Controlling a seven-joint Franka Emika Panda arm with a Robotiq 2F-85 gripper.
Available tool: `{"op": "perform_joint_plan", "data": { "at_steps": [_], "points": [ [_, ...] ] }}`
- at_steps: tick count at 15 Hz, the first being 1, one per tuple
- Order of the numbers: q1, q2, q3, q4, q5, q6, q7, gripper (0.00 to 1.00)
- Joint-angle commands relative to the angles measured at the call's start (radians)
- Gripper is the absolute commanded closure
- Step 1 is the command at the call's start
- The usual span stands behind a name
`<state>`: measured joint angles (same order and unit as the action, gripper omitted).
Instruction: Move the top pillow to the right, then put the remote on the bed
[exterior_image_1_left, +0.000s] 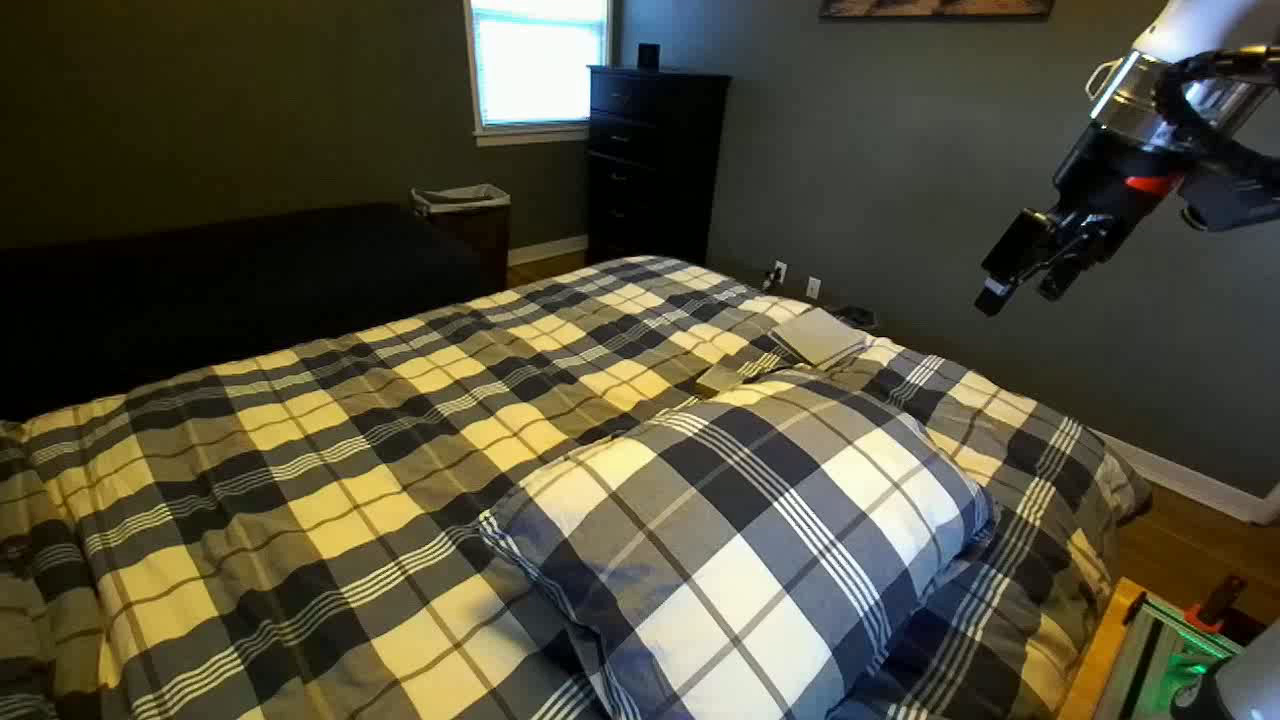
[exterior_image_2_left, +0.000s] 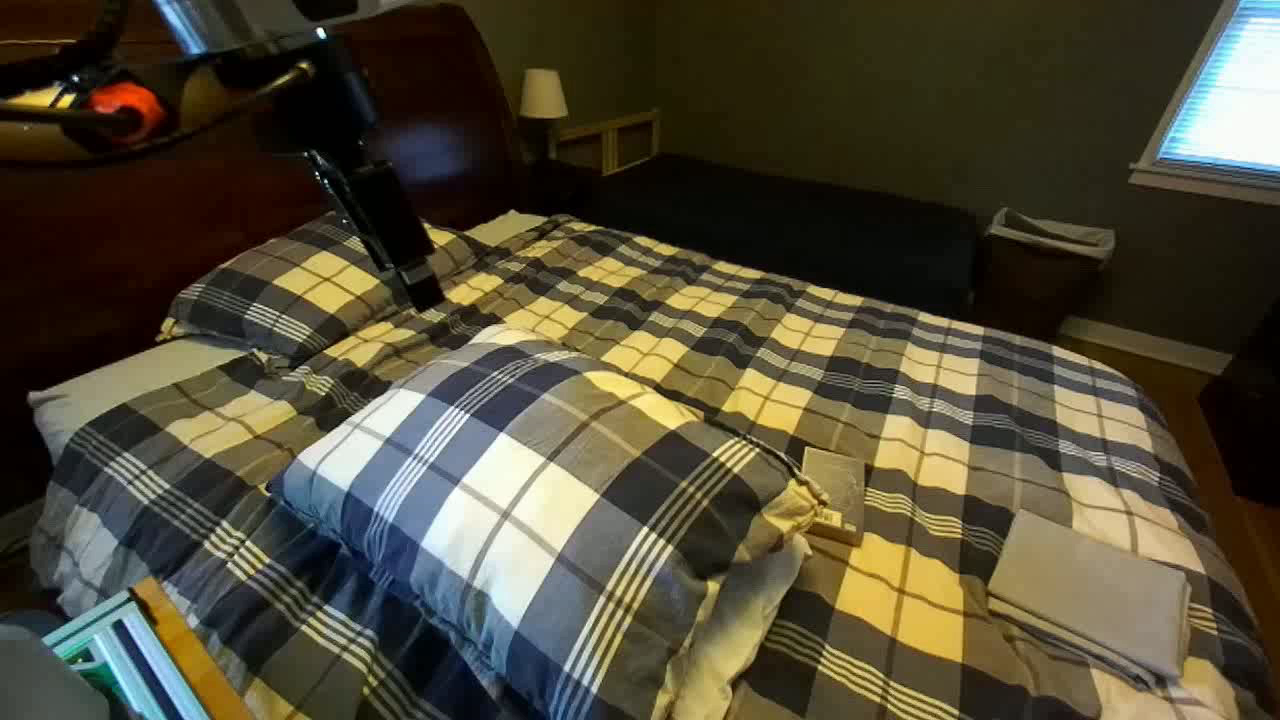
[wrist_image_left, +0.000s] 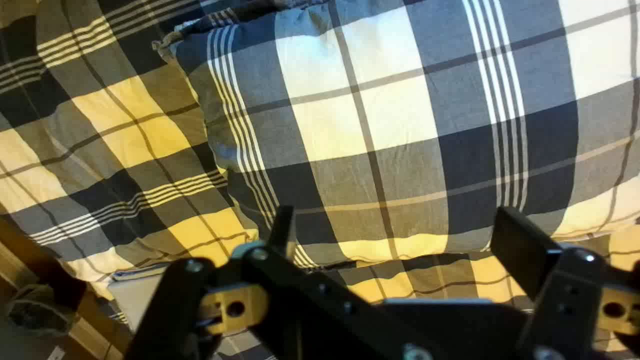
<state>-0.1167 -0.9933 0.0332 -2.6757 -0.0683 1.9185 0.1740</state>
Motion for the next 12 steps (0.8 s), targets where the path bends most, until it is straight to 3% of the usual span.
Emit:
{"op": "perform_joint_plan", "data": {
  "at_steps": [1, 10, 12],
  "points": [
    [0.002, 0.001, -0.002, 0.003, -0.002, -0.003, 0.001, 0.00],
    [0.002, 0.001, -0.002, 0.003, -0.002, -0.003, 0.001, 0.00],
    [-0.007, 0.070, 0.057, 0.014, -0.009, 0.016, 0.066, 0.00]
  ]
}}
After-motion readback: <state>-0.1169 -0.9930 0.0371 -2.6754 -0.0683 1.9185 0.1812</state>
